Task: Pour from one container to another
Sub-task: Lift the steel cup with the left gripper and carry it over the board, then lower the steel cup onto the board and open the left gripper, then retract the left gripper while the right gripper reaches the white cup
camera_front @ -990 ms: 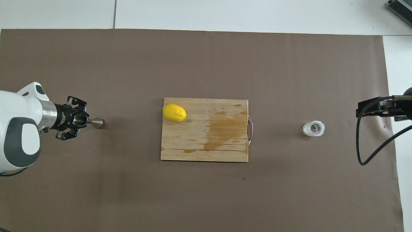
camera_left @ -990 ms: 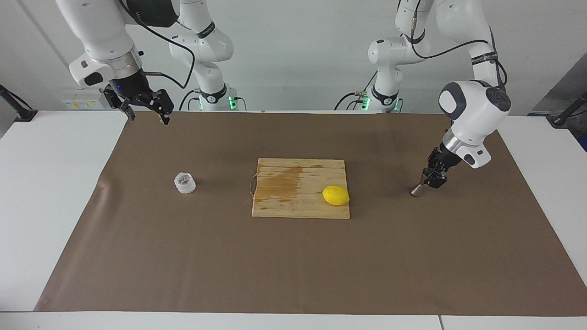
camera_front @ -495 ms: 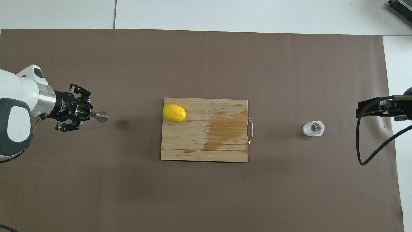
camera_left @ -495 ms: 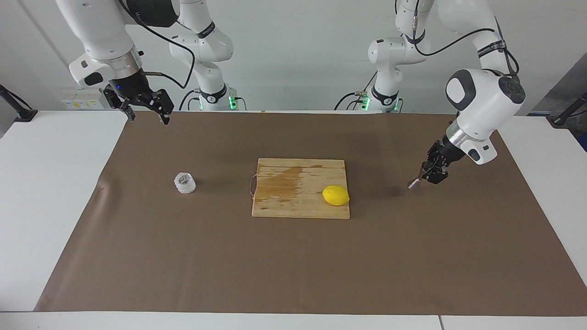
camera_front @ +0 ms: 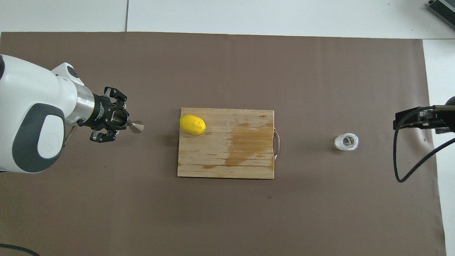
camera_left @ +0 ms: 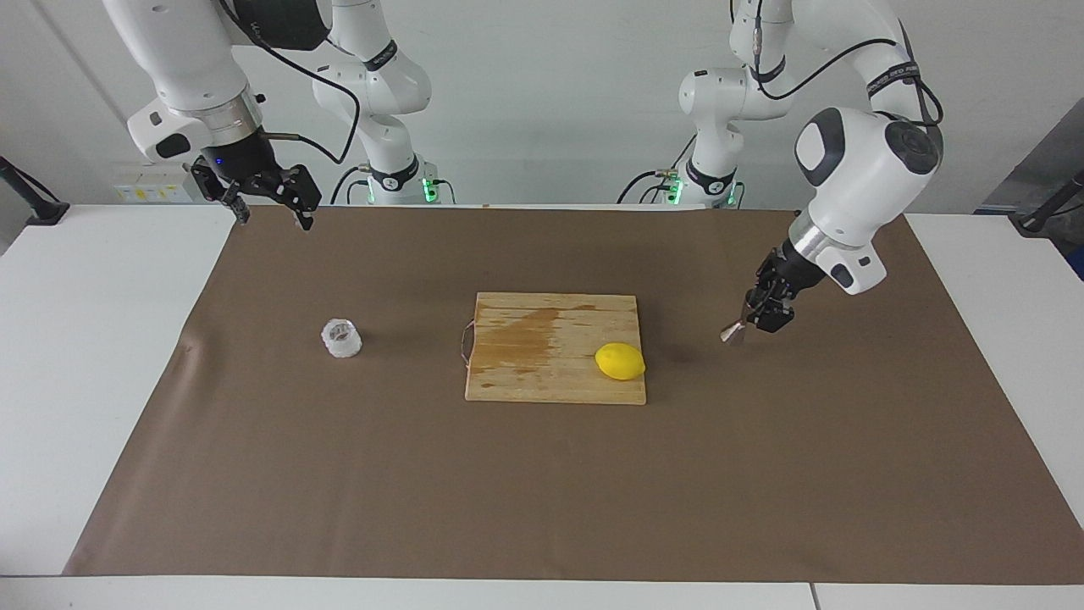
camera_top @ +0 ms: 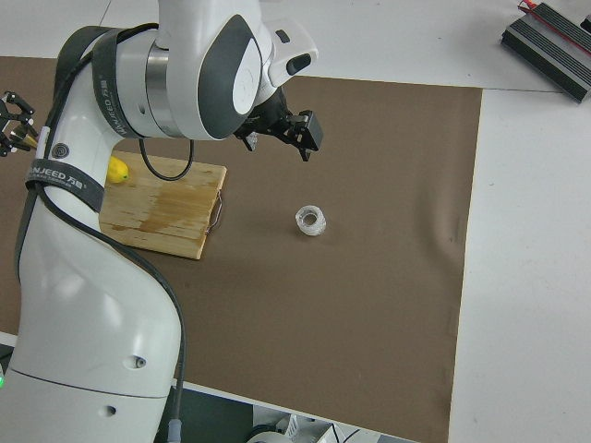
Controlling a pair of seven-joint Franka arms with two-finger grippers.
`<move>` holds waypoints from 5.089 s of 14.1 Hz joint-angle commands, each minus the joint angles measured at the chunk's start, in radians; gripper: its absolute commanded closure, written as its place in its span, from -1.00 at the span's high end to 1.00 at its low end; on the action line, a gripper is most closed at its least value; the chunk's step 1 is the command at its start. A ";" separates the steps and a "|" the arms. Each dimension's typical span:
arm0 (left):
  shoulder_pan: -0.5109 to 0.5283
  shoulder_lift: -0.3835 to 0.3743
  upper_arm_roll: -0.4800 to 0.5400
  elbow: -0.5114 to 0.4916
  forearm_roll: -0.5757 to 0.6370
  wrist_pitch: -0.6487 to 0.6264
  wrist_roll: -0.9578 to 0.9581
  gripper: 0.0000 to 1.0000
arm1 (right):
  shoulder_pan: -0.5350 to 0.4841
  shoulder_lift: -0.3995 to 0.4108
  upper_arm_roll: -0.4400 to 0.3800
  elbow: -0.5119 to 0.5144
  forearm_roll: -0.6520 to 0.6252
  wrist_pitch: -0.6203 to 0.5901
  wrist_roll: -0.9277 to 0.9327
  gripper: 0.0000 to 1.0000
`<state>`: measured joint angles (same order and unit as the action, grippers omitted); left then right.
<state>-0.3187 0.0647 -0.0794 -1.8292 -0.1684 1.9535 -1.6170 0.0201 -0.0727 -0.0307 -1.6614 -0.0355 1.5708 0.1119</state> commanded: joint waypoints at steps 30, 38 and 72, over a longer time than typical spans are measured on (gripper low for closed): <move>-0.421 0.365 0.015 0.271 0.185 0.168 -0.584 -1.00 | -0.006 -0.006 0.002 -0.003 0.014 -0.011 -0.018 1.00; -0.425 0.363 0.015 0.223 0.197 0.183 -0.607 -1.00 | -0.006 -0.006 0.002 -0.003 0.014 -0.009 -0.018 1.00; -0.133 0.077 0.026 0.183 0.198 -0.136 0.273 1.00 | -0.043 -0.009 0.002 -0.406 0.016 0.452 -1.193 1.00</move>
<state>-0.4937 0.1984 -0.0458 -1.6051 0.0149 1.8383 -1.4450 0.0018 -0.0870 -0.0342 -2.0193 -0.0353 1.9639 -0.9258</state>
